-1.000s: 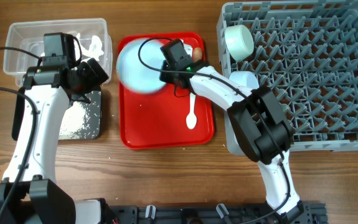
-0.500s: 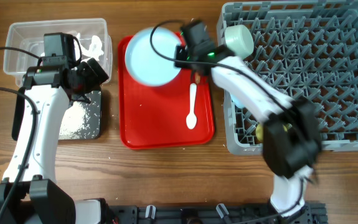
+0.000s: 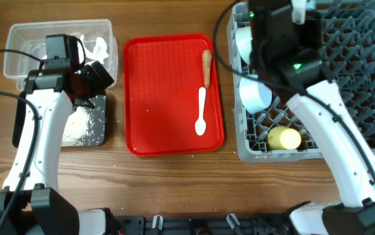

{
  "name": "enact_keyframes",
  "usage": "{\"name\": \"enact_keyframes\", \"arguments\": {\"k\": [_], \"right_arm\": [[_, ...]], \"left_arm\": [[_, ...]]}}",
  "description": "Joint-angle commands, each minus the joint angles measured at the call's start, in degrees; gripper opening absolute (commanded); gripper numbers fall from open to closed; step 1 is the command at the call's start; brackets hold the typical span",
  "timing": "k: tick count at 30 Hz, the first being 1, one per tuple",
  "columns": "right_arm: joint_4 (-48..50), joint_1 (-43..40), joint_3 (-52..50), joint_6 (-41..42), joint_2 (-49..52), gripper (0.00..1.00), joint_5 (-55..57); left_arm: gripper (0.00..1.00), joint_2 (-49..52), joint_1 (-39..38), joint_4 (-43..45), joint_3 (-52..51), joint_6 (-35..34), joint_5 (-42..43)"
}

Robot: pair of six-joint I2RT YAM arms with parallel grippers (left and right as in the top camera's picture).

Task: Sort waste into correct bins and load items into the dishwasher rack
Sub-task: 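Lift the light-blue plate and stand it upright in the rack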

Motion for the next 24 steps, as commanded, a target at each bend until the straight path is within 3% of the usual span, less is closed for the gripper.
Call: {"name": "enact_keyframes", "arguments": {"k": [1, 6, 15, 22, 23, 24], "right_arm": [[-3.43, -3.89, -0.15, -10.91, 0.31, 0.04, 2.99], [-4.07, -7.23, -0.17, -16.92, 0.57, 0.04, -5.81], [-2.78, -9.86, -0.15, -27.34, 11.47, 0.04, -6.51], [0.09, -10.19, -0.17, -28.41, 17.79, 0.05, -8.96], [0.09, -10.19, -0.15, -28.33, 17.92, 0.14, -11.82], [0.09, -10.19, -0.15, -28.26, 17.94, 0.36, -16.46]], "left_arm": [[1.0, -0.39, 0.31, 0.13, 0.42, 0.07, 0.24], [1.0, -0.39, 0.31, 0.13, 0.42, 0.07, 0.24], [1.0, -0.39, 0.31, 0.13, 0.42, 0.07, 0.24], [1.0, -0.39, 0.31, 0.13, 0.42, 0.07, 0.24], [1.0, -0.39, 0.31, 0.13, 0.42, 0.07, 0.24], [1.0, -0.39, 0.31, 0.13, 0.42, 0.07, 0.24]]}}
